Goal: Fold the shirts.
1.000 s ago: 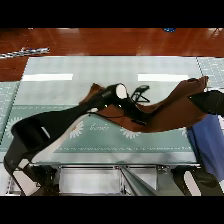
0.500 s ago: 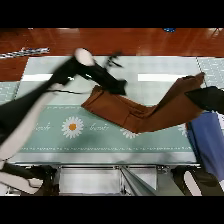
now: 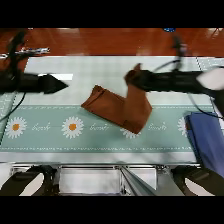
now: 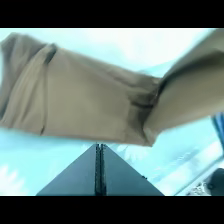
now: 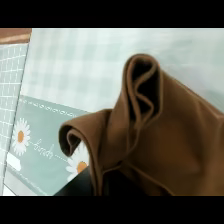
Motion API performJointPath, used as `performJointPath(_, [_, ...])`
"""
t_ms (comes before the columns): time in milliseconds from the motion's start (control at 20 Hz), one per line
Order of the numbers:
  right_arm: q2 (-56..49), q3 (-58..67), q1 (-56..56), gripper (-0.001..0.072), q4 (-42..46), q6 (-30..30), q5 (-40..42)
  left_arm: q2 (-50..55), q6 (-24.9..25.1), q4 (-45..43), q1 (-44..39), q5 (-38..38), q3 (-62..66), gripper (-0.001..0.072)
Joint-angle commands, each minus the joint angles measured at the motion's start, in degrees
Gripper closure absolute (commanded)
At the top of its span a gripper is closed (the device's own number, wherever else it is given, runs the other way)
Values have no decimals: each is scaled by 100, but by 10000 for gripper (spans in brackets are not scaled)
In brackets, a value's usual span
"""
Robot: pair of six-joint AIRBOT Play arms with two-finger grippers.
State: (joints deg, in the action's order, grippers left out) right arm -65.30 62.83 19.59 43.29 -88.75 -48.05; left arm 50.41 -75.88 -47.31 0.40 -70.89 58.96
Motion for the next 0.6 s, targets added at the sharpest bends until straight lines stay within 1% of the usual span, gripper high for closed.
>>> performJointPath(0, [-1670, 835, 691, 686, -476, 138, 546, -1353, 22, -11, 391, 35, -1196, 690])
performJointPath(150, [-2684, 1528, 929, 687, -748, 136, 328, -1582, 22, -9, 387, 35, -1609, 690])
performJointPath(350, [-3375, 1956, 1207, 684, -866, 136, 321, -1499, 24, -9, 385, 136, -1757, 690])
performJointPath(400, [-3480, 1967, 1239, 570, -925, 133, 433, -1488, 24, -9, 387, 199, -1757, 690])
performJointPath(450, [-3550, 1967, 1241, 346, -988, 138, 533, -1464, 24, -9, 385, 282, -1757, 690])
performJointPath(500, [-3560, 1967, 1224, 301, -994, 190, 562, -1436, 26, -9, 385, 343, -1757, 690])
performJointPath(550, [-3517, 1969, 1154, 302, -1034, 258, 494, -1384, 26, -11, 387, 435, -1757, 690])
